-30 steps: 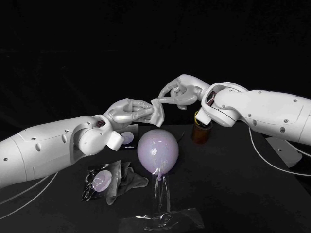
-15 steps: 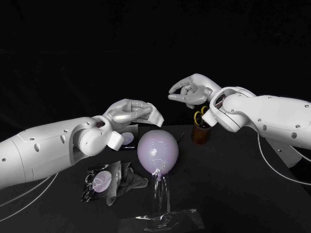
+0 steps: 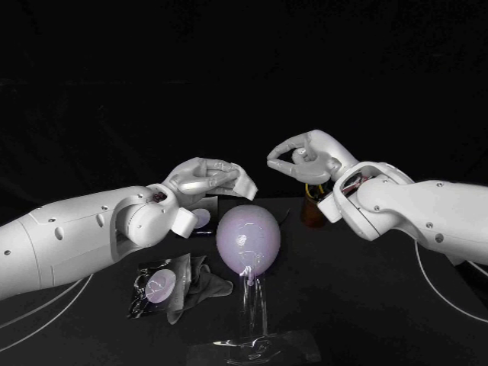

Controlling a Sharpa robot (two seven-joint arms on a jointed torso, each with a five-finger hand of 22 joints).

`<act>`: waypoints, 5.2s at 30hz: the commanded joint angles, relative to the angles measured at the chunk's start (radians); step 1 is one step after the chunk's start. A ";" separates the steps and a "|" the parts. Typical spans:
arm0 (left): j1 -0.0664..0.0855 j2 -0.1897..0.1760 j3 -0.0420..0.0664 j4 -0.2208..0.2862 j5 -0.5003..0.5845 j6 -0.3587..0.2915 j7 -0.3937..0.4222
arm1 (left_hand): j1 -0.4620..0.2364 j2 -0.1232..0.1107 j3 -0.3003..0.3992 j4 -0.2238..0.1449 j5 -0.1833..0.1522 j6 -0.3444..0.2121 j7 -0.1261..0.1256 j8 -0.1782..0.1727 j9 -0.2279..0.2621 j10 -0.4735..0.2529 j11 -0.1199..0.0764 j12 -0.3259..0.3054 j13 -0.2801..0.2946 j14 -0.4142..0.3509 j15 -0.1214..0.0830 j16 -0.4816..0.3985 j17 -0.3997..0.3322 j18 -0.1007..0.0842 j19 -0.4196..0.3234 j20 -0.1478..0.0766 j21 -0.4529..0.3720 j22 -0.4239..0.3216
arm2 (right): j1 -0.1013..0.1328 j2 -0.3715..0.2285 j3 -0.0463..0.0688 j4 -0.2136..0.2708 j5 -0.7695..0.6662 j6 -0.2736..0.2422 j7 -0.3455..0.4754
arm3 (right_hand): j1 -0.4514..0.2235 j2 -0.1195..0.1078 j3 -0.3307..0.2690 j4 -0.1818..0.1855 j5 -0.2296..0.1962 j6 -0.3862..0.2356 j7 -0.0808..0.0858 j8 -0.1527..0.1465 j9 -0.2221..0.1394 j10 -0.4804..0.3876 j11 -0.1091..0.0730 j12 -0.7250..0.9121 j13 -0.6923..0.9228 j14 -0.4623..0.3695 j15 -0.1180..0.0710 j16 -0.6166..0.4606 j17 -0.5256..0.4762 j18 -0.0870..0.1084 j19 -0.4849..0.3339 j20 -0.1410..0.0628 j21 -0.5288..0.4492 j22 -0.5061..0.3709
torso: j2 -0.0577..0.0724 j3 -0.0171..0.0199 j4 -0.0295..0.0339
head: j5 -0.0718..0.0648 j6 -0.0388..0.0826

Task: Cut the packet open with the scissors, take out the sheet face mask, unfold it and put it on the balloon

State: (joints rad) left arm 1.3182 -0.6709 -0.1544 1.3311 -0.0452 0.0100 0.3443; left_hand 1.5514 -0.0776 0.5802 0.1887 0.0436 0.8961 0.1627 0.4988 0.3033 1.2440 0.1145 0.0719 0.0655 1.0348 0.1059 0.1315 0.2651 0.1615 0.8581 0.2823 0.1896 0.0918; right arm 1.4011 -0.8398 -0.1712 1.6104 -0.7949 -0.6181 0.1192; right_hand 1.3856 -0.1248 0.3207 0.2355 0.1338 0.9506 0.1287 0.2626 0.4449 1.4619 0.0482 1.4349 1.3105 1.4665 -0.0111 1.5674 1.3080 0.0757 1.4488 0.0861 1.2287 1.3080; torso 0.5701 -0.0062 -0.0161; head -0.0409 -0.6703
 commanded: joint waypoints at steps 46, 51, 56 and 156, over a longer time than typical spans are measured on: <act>-0.002 -0.003 0.001 0.028 -0.003 -0.051 0.004 | -0.056 -0.020 0.078 -0.051 0.006 -0.003 0.005 -0.006 0.261 0.007 0.003 -0.006 0.003 0.007 0.003 0.004 0.014 0.018 0.007 -0.013 0.041 0.020 | -0.066 0.143 0.000 -0.015 -0.192 -0.150 -0.113 | -0.034 -0.020 -0.057 0.026 -0.080 -0.007 0.019 -0.040 -0.042 0.017 0.020 0.006 0.170 0.104 0.013 0.003 0.263 -0.006 -0.013 0.018 -0.030 0.171 | 0.000 -0.0003 0.0004 | 0.000 -0.004; -0.002 -0.003 0.001 0.028 -0.003 -0.052 0.004 | -0.058 -0.020 0.079 -0.052 0.006 -0.003 0.005 -0.006 0.263 0.007 0.003 -0.006 0.003 0.007 0.003 0.004 0.014 0.018 0.007 -0.013 0.043 0.021 | -0.067 0.146 0.000 -0.017 -0.192 -0.139 -0.114 | -0.024 -0.010 -0.057 0.023 -0.079 0.010 0.014 -0.033 -0.042 0.019 0.016 0.010 0.172 0.104 0.010 0.003 0.263 -0.006 -0.013 0.017 -0.026 0.172 | -0.001 -0.0002 -0.0004 | 0.001 -0.005; -0.002 -0.002 0.001 0.028 -0.003 -0.051 0.004 | -0.059 -0.020 0.080 -0.054 0.006 -0.003 0.005 -0.006 0.264 0.007 0.003 -0.006 0.003 0.007 0.003 0.004 0.014 0.018 0.008 -0.013 0.044 0.022 | -0.068 0.148 0.000 -0.018 -0.192 -0.130 -0.114 | -0.011 0.006 -0.052 0.020 -0.079 0.031 0.005 -0.022 -0.042 0.021 0.009 0.014 0.174 0.104 0.004 0.003 0.263 -0.007 -0.012 0.014 -0.022 0.173 | -0.001 0.0001 -0.0002 | 0.002 -0.006; -0.005 -0.010 0.002 0.013 0.069 -0.129 -0.008 | -0.161 -0.029 0.197 -0.150 0.007 -0.005 0.011 -0.016 0.366 0.018 0.004 -0.002 0.010 0.019 0.001 -0.004 0.024 0.014 -0.028 -0.033 0.156 0.093 | -0.082 0.060 0.000 -0.008 -0.059 -0.158 -0.049 | 0.030 0.052 0.174 -0.150 -0.085 0.079 -0.043 0.108 0.014 0.100 -0.037 0.121 0.250 0.104 -0.038 0.003 0.263 -0.024 0.022 -0.028 0.078 0.194 | -0.001 -0.0001 0.0005 | -0.002 -0.006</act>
State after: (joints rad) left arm 1.3122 -0.6814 -0.1540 1.3434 -0.0001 -0.1136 0.3305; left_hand 1.3996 -0.1083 0.7732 0.0396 0.0478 0.8924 0.1701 0.4802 0.4058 1.2563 0.1164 0.0725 0.0739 1.0491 0.1056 0.1314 0.2884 0.1698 0.8359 0.2466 0.3400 0.1843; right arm 1.3195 -0.7783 -0.1718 1.6039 -0.8810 -0.7560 0.0392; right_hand 1.4256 -0.0737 0.4875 0.0851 0.0458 1.0301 0.0843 0.3670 0.4574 1.4648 0.0165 1.5515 1.3078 1.4661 -0.0393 1.5667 1.3073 0.0603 1.4644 0.0624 1.3030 1.3073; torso 0.5695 -0.0058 -0.0165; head -0.0422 -0.6782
